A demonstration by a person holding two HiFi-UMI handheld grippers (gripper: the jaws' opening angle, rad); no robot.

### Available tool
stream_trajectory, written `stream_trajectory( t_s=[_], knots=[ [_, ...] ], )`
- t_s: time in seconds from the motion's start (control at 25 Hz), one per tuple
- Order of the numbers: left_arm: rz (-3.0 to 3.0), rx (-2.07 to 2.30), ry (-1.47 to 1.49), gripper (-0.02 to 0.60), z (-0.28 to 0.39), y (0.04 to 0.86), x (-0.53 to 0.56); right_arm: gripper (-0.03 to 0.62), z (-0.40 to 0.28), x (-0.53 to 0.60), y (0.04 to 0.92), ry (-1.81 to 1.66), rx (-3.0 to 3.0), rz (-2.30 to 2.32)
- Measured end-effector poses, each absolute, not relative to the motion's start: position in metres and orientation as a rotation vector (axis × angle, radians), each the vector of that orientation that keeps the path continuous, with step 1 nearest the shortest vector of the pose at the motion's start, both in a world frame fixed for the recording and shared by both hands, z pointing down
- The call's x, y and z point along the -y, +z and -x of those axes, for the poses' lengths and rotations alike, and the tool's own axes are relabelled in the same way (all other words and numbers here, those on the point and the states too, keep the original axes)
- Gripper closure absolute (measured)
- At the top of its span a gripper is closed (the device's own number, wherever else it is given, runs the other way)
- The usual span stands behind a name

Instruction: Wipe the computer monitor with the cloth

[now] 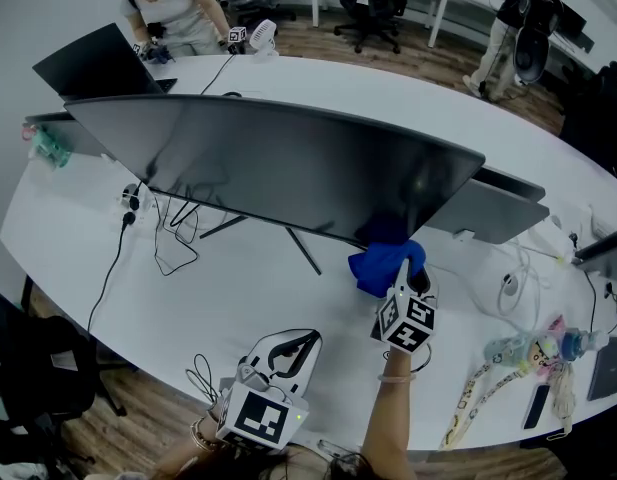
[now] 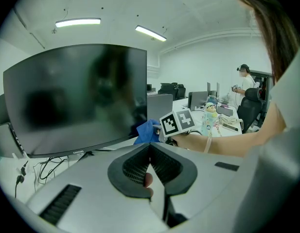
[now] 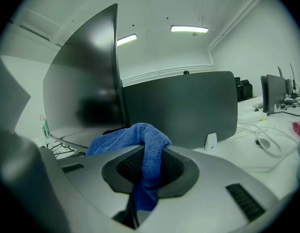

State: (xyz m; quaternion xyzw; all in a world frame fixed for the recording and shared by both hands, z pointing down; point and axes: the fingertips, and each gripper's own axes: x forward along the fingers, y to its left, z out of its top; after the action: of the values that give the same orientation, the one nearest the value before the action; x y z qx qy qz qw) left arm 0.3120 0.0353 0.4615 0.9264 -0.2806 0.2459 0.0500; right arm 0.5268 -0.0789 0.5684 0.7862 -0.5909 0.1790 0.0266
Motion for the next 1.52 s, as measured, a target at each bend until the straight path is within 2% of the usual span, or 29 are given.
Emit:
stream_trajectory(
  t_s=[1.52],
  knots=[
    [-2.824,0.812,0.736,0.572,-0.289,0.463,-0.024,0.531,-0.515,0.075,0.617,0.729,1.66,-2.393]
  ],
)
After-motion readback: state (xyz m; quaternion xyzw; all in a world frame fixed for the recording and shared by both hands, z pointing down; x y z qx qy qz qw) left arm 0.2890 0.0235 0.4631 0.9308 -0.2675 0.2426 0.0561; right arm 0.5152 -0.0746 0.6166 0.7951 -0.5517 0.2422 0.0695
